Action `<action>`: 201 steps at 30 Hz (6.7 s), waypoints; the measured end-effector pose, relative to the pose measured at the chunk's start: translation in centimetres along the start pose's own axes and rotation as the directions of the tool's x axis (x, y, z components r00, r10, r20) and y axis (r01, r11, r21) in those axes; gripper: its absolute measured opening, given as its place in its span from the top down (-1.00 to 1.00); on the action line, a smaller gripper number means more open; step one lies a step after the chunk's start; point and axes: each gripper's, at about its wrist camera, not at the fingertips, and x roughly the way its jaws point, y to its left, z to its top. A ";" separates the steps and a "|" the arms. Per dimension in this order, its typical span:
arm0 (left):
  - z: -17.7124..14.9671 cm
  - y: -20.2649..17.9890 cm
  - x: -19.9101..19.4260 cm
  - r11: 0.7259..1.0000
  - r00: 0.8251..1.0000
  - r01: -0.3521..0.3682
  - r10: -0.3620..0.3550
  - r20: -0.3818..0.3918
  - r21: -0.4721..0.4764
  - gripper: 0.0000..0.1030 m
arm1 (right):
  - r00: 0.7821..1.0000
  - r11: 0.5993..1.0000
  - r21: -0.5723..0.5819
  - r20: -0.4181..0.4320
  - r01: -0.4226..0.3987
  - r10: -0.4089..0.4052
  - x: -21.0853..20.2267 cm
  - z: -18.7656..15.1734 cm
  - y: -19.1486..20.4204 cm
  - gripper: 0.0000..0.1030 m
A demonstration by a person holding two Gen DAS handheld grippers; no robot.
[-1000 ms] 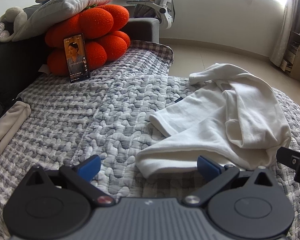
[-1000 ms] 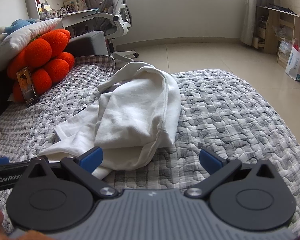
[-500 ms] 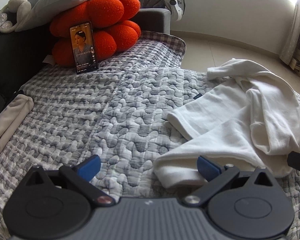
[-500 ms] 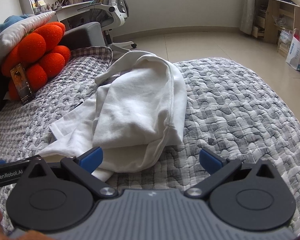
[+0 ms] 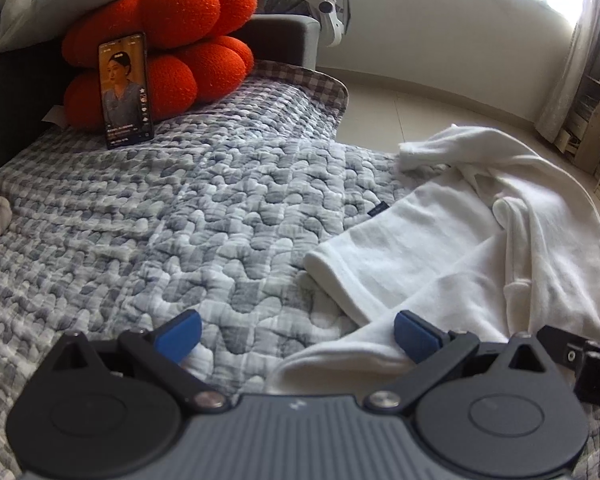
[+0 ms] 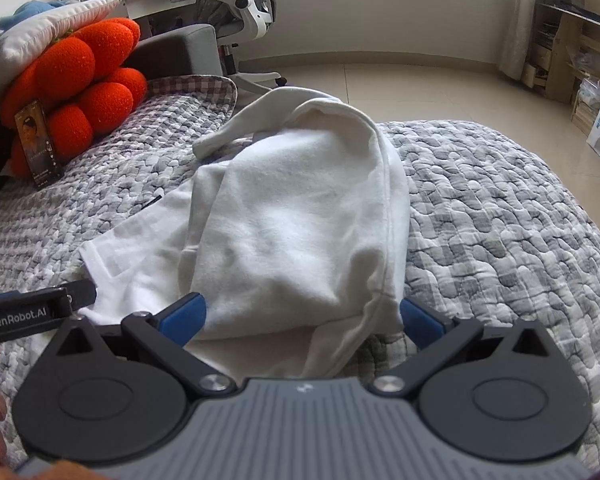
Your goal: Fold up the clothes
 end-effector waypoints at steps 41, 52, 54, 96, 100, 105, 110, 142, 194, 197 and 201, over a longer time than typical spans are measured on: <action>1.6 1.9 1.3 0.976 0.990 0.127 -0.114 0.086 -0.175 0.87 | 0.980 1.000 -0.011 0.197 0.020 -0.018 -1.2 -0.6 -1.6 0.71; 1.5 2.8 -1.5 0.952 0.976 0.200 -0.173 0.130 -0.232 0.88 | 0.954 0.989 0.120 0.278 0.083 -0.114 -3.0 1.1 -5.6 0.80; 1.4 2.9 -2.0 0.949 0.974 0.212 -0.185 0.133 -0.234 0.89 | 0.947 0.982 0.160 0.285 0.102 -0.145 -3.0 1.6 -6.9 0.80; 1.6 5.1 2.2 0.879 0.949 0.316 -0.297 0.108 -0.358 0.45 | 0.962 0.834 0.498 0.005 -0.239 0.273 -5.5 -2.3 -9.9 -0.13; 1.5 4.8 2.4 0.890 0.951 0.310 -0.288 0.117 -0.333 0.45 | 0.912 0.769 0.554 -0.040 -0.319 0.407 -5.3 -3.4 -9.1 -0.13; 1.4 4.3 2.4 0.906 0.954 0.298 -0.273 0.122 -0.302 0.45 | 0.881 0.772 0.520 -0.072 -0.366 0.467 -5.8 -4.3 -7.0 -0.02; 1.3 4.0 2.3 0.913 0.959 0.283 -0.258 0.121 -0.294 0.50 | 0.816 0.715 0.547 -0.095 -0.436 0.571 -5.2 -5.0 -5.4 0.10; -0.5 4.6 -5.2 0.955 0.982 0.144 -0.106 0.154 -0.260 0.90 | 0.970 0.803 0.547 0.102 -0.238 0.219 -12.0 -4.9 -15.3 0.89; -4.3 7.8 -10.9 0.927 0.961 0.160 -0.225 -0.161 -0.339 0.11 | 0.999 0.881 0.472 0.027 0.008 -0.023 -12.9 -4.1 -14.4 0.10; -3.8 7.1 -10.6 0.923 0.961 0.183 -0.241 -0.136 -0.337 -0.02 | 0.998 0.895 0.446 0.041 0.024 -0.047 -12.4 -3.6 -14.0 0.10; -3.6 5.9 -9.7 0.937 0.966 0.173 -0.221 -0.131 -0.305 -0.11 | 0.997 0.897 0.441 0.049 0.034 -0.062 -11.4 -3.0 -13.6 0.10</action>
